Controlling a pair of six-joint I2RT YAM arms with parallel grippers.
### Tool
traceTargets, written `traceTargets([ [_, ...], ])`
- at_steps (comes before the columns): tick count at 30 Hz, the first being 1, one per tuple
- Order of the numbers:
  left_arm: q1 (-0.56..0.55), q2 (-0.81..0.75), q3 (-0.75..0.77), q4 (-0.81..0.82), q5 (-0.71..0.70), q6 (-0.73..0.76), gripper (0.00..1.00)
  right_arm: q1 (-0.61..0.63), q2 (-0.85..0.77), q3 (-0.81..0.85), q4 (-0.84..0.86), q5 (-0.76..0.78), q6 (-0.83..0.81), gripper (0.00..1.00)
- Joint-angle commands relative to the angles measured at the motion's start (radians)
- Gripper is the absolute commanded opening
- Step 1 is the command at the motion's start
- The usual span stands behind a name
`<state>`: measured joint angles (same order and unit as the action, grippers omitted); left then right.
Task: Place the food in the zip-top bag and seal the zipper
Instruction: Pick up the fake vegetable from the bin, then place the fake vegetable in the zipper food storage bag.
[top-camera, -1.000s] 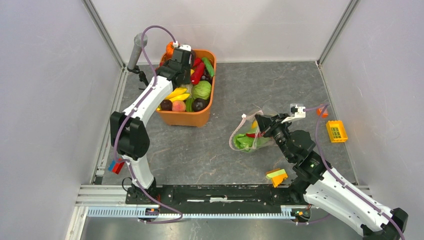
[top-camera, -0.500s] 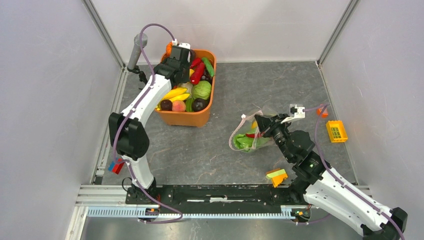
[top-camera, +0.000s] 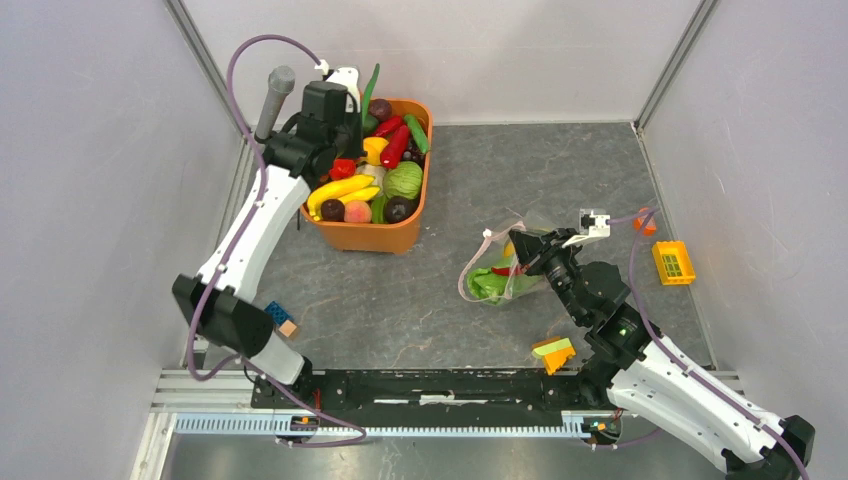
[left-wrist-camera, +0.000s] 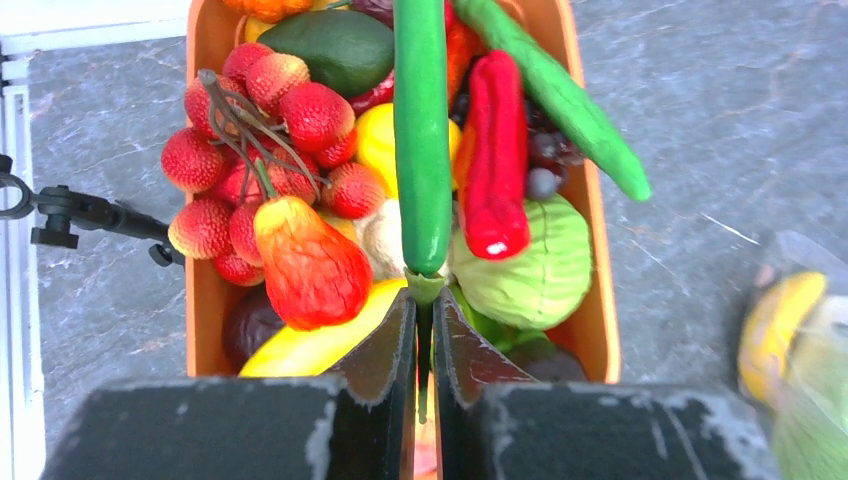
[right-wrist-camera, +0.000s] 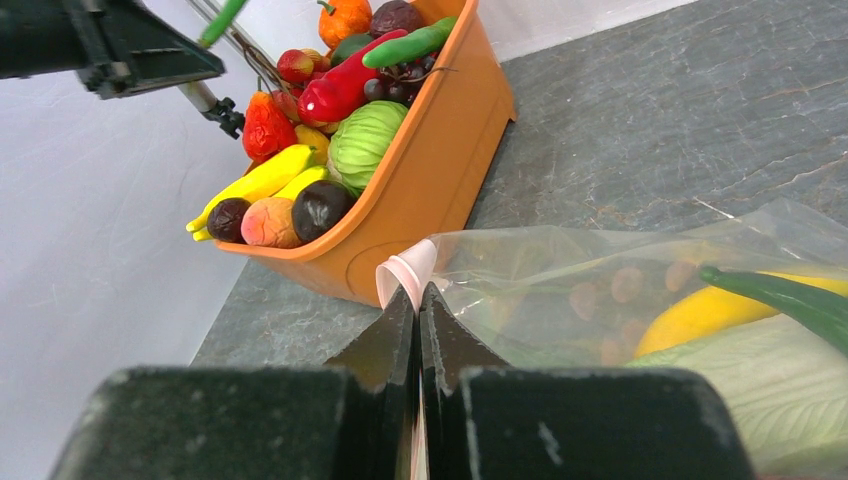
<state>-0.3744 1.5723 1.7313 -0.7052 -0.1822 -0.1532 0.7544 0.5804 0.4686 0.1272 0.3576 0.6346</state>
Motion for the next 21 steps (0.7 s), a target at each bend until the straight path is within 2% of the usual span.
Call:
traceTargets([
  [1,0.004,-0.149,-0.084,0.010,0.139,0.043,0.02,-0.003,-0.012,-0.001,0.065,-0.006,0.012,0.06],
  [5,0.004,-0.247,-0.149,0.009,0.282,0.064,0.02,-0.003,-0.011,0.002,0.067,-0.004,0.011,0.06],
  [11,0.003,-0.393,-0.301,-0.005,0.593,0.063,0.02,-0.003,-0.007,0.004,0.075,-0.011,0.002,0.06],
  [21,0.003,-0.630,-0.489,-0.124,0.825,0.077,0.02,-0.003,-0.002,0.004,0.087,-0.013,0.006,0.06],
])
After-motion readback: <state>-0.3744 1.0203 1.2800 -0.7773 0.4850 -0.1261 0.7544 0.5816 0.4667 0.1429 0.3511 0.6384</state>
